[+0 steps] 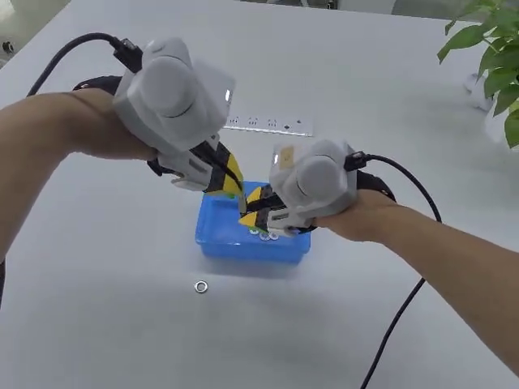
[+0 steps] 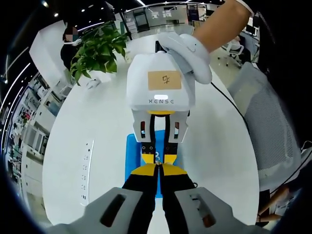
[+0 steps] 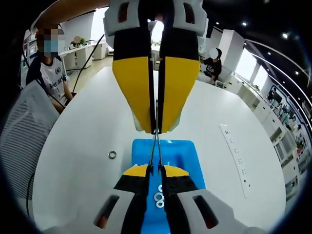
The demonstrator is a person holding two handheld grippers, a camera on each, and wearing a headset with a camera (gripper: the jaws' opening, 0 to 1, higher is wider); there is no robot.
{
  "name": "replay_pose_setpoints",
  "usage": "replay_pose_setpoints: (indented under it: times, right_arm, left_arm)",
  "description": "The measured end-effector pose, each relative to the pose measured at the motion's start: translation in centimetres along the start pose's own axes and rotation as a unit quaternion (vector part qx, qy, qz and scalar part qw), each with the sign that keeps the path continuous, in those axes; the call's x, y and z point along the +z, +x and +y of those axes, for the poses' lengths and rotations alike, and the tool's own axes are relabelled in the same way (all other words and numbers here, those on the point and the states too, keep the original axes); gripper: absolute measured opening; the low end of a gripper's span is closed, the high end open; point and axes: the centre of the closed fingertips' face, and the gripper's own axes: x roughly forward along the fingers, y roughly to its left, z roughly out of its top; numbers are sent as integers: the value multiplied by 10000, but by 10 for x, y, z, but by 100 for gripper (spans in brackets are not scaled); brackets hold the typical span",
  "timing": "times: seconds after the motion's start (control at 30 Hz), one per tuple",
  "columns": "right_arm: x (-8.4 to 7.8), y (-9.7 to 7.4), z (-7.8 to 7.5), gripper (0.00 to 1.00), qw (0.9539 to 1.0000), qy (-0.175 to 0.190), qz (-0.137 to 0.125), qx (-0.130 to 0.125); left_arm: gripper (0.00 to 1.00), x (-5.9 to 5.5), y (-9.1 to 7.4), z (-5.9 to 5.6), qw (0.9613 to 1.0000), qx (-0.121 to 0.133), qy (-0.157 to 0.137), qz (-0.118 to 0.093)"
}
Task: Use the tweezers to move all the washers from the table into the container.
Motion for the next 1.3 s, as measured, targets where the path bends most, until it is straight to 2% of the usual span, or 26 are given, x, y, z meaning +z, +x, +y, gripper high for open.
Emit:
replay_pose_setpoints:
  times: [0.2,0.43,0.77,1.3]
  right_arm:
    - [8,-3,11,11,10000,-11,-48,-17]
    - [14,0,26,11,10000,-30,-62,45]
    - [19,13,50,11,9997,-44,-96,229]
    - [14,37,73,12,9987,17,-131,501]
  left_arm:
    - [5,3,-8,-11,10000,15,24,47]
    - [5,0,-12,-25,10000,23,-5,87]
    - [5,-15,-14,-47,9997,-9,-182,147]
    - [5,-38,-5,-66,9989,-78,-406,227]
